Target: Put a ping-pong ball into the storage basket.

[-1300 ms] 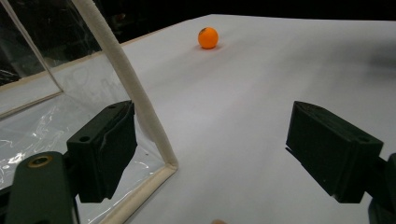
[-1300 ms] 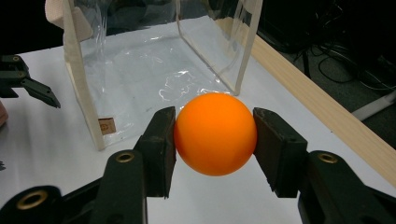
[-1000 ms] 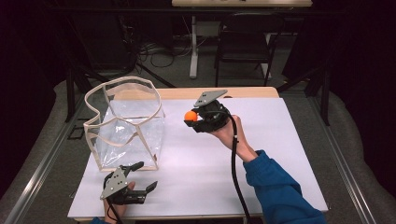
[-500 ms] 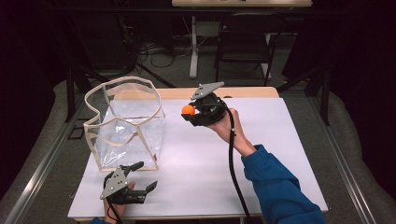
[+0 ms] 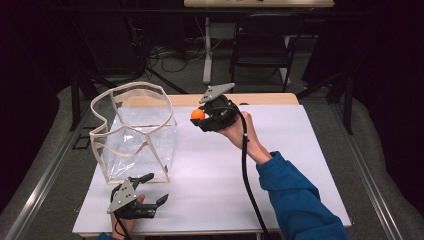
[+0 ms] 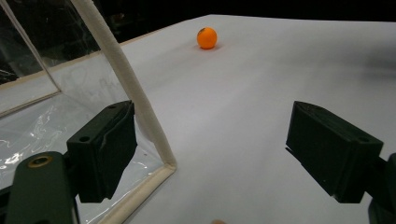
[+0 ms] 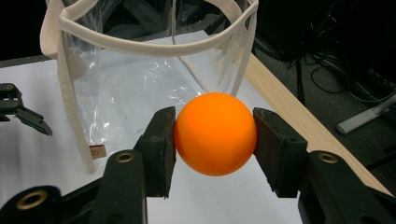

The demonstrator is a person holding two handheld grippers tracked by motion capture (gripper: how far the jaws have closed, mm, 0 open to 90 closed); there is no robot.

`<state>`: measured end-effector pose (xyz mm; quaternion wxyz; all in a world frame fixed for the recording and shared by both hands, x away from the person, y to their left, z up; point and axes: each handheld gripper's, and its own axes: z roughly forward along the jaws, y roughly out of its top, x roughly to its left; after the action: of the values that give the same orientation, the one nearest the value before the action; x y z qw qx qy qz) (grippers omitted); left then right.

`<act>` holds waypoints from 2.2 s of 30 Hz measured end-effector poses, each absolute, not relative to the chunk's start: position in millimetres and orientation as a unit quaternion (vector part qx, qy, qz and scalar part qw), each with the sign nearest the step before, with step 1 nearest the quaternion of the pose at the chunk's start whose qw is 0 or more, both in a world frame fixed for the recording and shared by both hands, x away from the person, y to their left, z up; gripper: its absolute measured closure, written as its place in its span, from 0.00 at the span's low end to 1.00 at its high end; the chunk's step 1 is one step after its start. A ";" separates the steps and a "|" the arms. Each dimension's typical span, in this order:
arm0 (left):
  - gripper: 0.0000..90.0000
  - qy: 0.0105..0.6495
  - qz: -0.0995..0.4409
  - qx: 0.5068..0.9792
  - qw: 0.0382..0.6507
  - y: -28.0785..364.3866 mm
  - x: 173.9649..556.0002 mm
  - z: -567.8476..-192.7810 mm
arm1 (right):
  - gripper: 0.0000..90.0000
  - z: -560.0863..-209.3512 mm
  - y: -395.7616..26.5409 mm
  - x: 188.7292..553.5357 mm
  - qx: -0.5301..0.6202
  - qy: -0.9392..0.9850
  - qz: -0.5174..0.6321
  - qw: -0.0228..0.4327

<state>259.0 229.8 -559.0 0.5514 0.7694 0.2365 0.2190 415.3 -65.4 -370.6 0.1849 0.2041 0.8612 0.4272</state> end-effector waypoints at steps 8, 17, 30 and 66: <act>0.18 0.236 0.219 0.769 0.552 230.0 259.0 -559.1 | 0.57 -367.5 -59.8 416.8 0.198 0.863 0.425 0.188; 0.18 0.235 0.218 0.769 0.553 229.6 259.1 -558.8 | 0.57 -364.3 -55.2 418.0 0.196 0.861 0.429 0.190; 0.18 0.235 0.215 0.771 0.551 229.9 259.3 -558.7 | 0.57 -357.5 -50.0 418.6 0.189 0.860 0.432 0.193; 0.18 0.236 0.215 0.770 0.552 230.1 259.7 -558.8 | 0.57 -342.6 -38.8 423.7 0.182 0.853 0.446 0.202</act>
<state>259.7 230.1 -558.8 0.5520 0.7705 0.2355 0.2150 423.7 -38.8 -342.6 0.2016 0.1816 0.8531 0.4456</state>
